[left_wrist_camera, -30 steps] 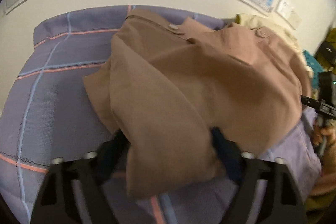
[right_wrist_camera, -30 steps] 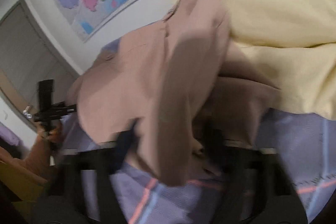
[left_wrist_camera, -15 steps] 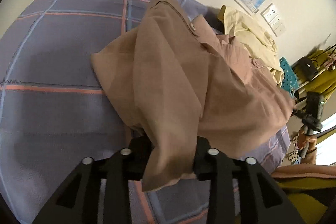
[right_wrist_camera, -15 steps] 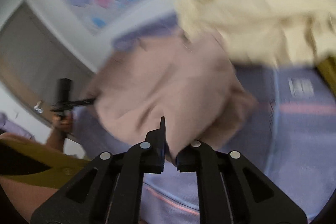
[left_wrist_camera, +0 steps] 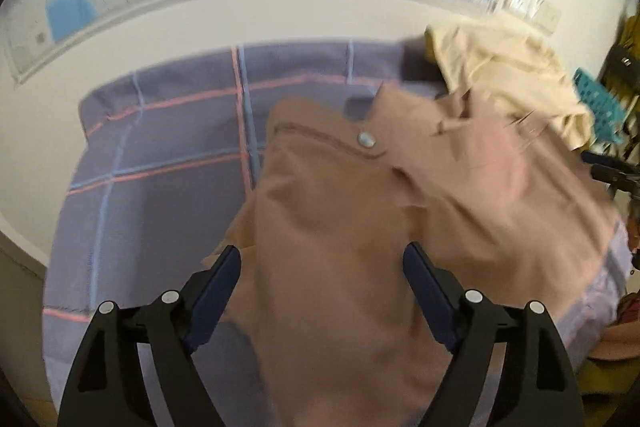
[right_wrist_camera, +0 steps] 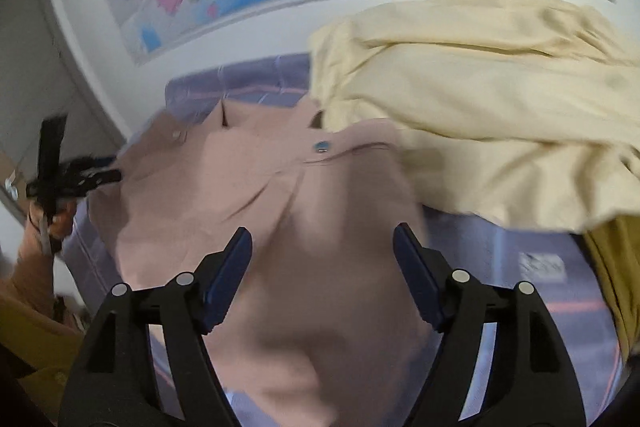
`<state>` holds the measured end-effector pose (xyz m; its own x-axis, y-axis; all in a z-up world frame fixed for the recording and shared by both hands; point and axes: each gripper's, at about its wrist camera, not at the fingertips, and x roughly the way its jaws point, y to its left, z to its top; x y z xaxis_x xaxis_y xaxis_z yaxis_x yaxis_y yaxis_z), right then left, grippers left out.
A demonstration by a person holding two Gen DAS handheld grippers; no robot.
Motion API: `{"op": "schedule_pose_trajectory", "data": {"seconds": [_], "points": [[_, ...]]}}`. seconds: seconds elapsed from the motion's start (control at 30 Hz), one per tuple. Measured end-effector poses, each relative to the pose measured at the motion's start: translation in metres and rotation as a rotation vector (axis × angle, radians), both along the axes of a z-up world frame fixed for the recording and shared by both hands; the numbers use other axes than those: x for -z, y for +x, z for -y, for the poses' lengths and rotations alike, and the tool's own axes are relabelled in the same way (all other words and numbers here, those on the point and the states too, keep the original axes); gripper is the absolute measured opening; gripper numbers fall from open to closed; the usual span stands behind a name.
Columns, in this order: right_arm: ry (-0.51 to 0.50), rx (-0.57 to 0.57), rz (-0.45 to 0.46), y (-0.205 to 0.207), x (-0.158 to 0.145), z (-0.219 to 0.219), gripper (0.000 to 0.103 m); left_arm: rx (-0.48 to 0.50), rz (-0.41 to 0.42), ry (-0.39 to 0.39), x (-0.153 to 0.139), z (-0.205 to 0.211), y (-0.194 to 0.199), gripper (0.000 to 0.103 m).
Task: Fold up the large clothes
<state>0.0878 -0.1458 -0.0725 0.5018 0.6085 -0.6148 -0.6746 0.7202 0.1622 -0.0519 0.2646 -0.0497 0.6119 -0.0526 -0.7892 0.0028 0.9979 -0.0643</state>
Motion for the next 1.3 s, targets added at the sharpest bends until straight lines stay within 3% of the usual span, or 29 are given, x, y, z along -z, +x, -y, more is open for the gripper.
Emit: {"op": "schedule_pose_trajectory", "data": {"seconds": [0.03, 0.2, 0.27, 0.33, 0.37, 0.4, 0.53, 0.6, 0.67, 0.73, 0.8, 0.83, 0.9, 0.97, 1.0, 1.07, 1.13, 1.23, 1.3], "points": [[-0.015, -0.019, 0.005, 0.0, 0.002, -0.011, 0.072, 0.002, -0.017, -0.01, 0.005, -0.003, 0.001, 0.073], [-0.02, -0.08, -0.016, 0.001, 0.005, -0.038, 0.073, 0.002, -0.027, -0.036, 0.015, -0.007, 0.01, 0.071], [-0.044, -0.089, -0.043, 0.005, 0.013, -0.049, 0.073, 0.003, -0.028, -0.047, 0.016, -0.006, 0.012, 0.064], [-0.07, -0.083, -0.063, 0.009, 0.019, -0.055, 0.047, -0.007, -0.041, -0.052, 0.019, -0.006, 0.016, 0.049], [-0.081, -0.089, -0.073, 0.011, 0.022, -0.058, 0.021, -0.018, -0.044, -0.049, 0.02, -0.005, 0.017, 0.044], [-0.086, -0.094, -0.078, 0.014, 0.024, -0.061, 0.005, -0.023, -0.043, -0.045, 0.02, -0.004, 0.018, 0.036], [-0.064, -0.058, 0.009, 0.012, 0.007, -0.064, 0.003, -0.052, -0.01, -0.084, 0.011, -0.009, 0.021, 0.005], [-0.028, -0.036, 0.103, 0.006, -0.014, -0.064, 0.002, -0.072, 0.043, -0.121, -0.001, -0.015, 0.021, 0.004], [0.039, -0.04, 0.14, 0.007, -0.032, -0.065, 0.002, -0.098, 0.094, -0.157, -0.015, -0.025, 0.019, 0.004], [0.01, -0.044, 0.118, 0.017, -0.027, -0.075, 0.002, -0.118, 0.103, -0.149, -0.016, -0.029, 0.02, 0.004], [-0.051, -0.047, 0.063, 0.032, -0.007, -0.086, 0.004, -0.142, 0.065, -0.125, -0.006, -0.032, 0.024, 0.006], [-0.087, -0.045, 0.02, 0.041, 0.007, -0.09, 0.006, -0.152, 0.021, -0.128, 0.005, -0.034, 0.028, 0.016], [-0.097, -0.035, -0.035, 0.05, 0.022, -0.089, 0.016, -0.175, -0.042, -0.117, 0.021, -0.036, 0.032, 0.029], [-0.05, -0.031, -0.04, 0.047, 0.018, -0.077, 0.026, -0.163, -0.018, -0.117, 0.022, -0.037, 0.028, 0.031], [-0.011, -0.036, -0.028, 0.041, 0.01, -0.068, 0.041, -0.164, -0.011, -0.117, 0.021, -0.037, 0.025, 0.034], [0.043, -0.029, 0.022, 0.028, -0.005, -0.05, 0.058, -0.17, 0.009, -0.115, 0.018, -0.041, 0.021, 0.041], [0.072, -0.016, 0.06, 0.015, -0.017, -0.029, 0.059, -0.172, 0.031, -0.105, 0.015, -0.044, 0.015, 0.044], [0.109, 0.017, 0.042, 0.005, -0.02, 0.002, 0.061, -0.16, 0.056, -0.114, 0.011, -0.048, 0.006, 0.049], [0.079, 0.062, 0.033, 0.006, -0.012, 0.011, 0.07, -0.138, 0.067, -0.115, 0.009, -0.045, -0.005, 0.056]]}}
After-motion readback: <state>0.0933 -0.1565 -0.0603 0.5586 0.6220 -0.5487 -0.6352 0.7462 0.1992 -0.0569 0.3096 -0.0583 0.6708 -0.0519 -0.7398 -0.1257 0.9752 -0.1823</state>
